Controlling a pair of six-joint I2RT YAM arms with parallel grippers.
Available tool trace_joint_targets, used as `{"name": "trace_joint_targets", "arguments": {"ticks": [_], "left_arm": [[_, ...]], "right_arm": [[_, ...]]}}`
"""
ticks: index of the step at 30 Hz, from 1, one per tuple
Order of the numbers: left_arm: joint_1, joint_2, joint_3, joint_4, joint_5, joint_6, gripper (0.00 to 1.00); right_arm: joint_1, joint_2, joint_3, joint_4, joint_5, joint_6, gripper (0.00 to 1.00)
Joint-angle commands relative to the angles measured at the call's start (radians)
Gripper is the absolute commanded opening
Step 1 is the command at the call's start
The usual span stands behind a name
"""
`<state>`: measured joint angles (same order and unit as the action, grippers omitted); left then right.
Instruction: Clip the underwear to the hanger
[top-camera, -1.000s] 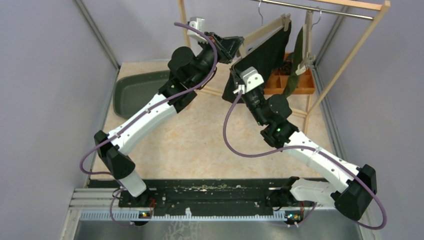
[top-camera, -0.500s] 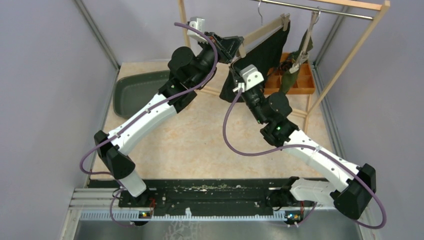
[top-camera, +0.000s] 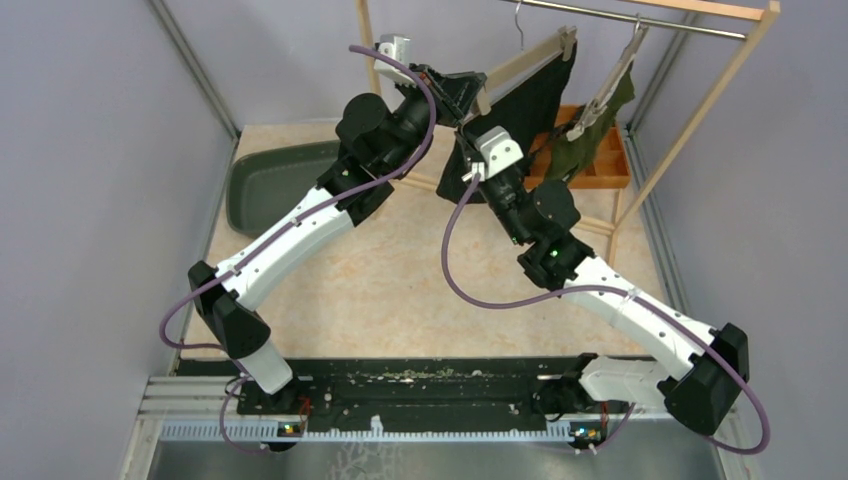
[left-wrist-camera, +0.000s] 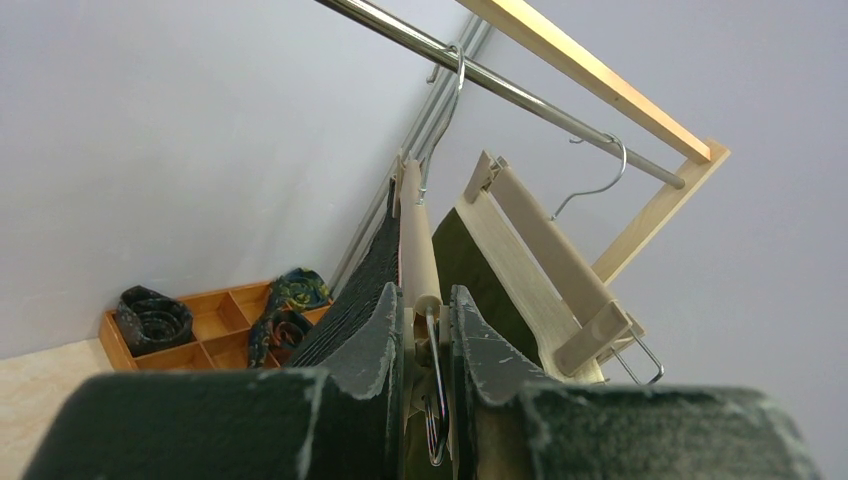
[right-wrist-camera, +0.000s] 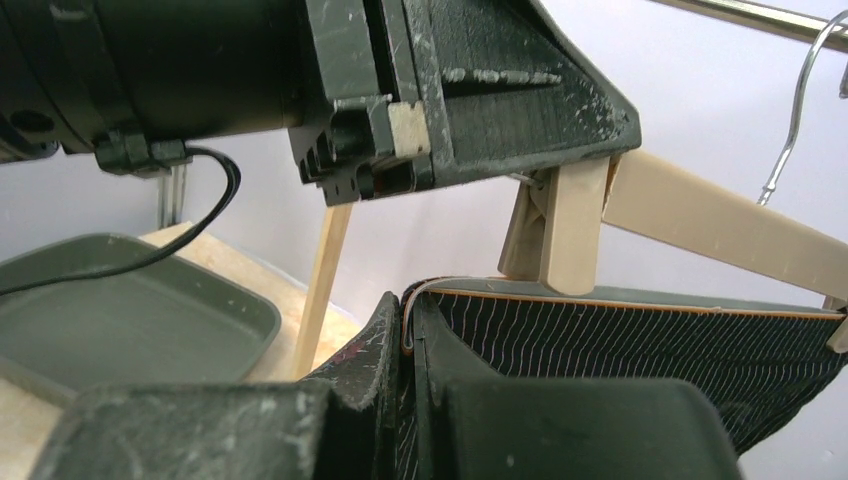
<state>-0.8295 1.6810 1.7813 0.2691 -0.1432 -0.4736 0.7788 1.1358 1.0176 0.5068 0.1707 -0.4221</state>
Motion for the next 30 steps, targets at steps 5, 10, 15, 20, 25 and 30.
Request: {"name": "trace_joint_targets", "arguments": {"ticks": [5, 10, 15, 20, 25, 30], "left_arm": [[-0.008, 0.038, -0.01, -0.014, -0.016, 0.019, 0.0], [-0.009, 0.044, -0.006, -0.02, -0.015, 0.027, 0.0], [-0.011, 0.049, -0.002, -0.029, -0.016, 0.038, 0.0], [-0.011, 0.048, -0.001, -0.036, -0.019, 0.049, 0.0], [-0.013, 0.051, 0.007, -0.048, -0.022, 0.062, 0.0], [-0.014, 0.047, 0.007, -0.053, -0.031, 0.086, 0.0]], "right_arm": [[0.034, 0.004, 0.085, 0.038, -0.141, 0.032, 0.0], [0.033, 0.011, 0.097, 0.038, -0.143, 0.028, 0.0], [0.033, 0.018, 0.107, 0.044, -0.141, 0.025, 0.0], [0.033, 0.02, 0.118, 0.048, -0.146, 0.023, 0.0], [0.033, 0.026, 0.139, 0.048, -0.149, 0.017, 0.0], [0.033, 0.033, 0.163, 0.039, -0.153, 0.007, 0.0]]}}
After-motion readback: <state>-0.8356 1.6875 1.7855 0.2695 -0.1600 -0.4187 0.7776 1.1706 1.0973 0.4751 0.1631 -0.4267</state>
